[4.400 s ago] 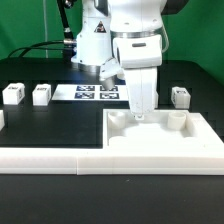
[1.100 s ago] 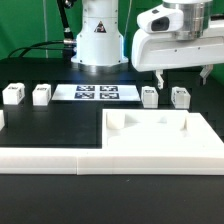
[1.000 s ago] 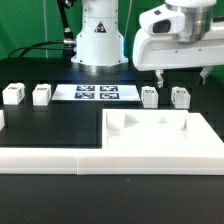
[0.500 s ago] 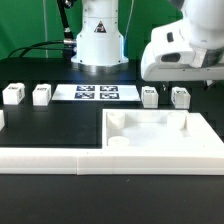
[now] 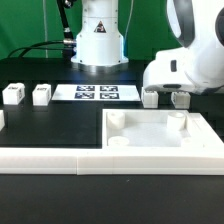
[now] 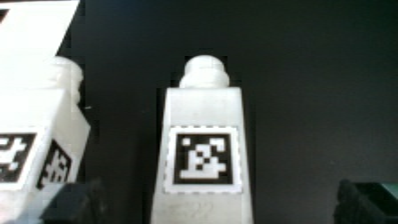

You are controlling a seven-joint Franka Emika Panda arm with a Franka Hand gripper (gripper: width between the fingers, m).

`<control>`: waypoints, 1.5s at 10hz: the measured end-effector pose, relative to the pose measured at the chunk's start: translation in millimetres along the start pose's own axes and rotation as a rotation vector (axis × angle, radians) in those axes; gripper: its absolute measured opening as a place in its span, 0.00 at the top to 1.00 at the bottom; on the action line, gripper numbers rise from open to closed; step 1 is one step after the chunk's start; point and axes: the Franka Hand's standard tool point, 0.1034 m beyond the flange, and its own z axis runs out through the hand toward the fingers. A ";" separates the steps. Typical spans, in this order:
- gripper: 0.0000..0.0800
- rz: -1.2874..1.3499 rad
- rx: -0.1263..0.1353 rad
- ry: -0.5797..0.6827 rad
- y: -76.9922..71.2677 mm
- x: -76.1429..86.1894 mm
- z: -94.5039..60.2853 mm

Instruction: Assemble square table

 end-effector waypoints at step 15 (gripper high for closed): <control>0.64 0.007 -0.016 -0.059 -1.1 -0.6 20.4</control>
Offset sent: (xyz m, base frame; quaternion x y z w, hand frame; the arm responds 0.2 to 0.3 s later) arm 0.0000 0.0000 0.0000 0.0000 0.0000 0.0000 1.0000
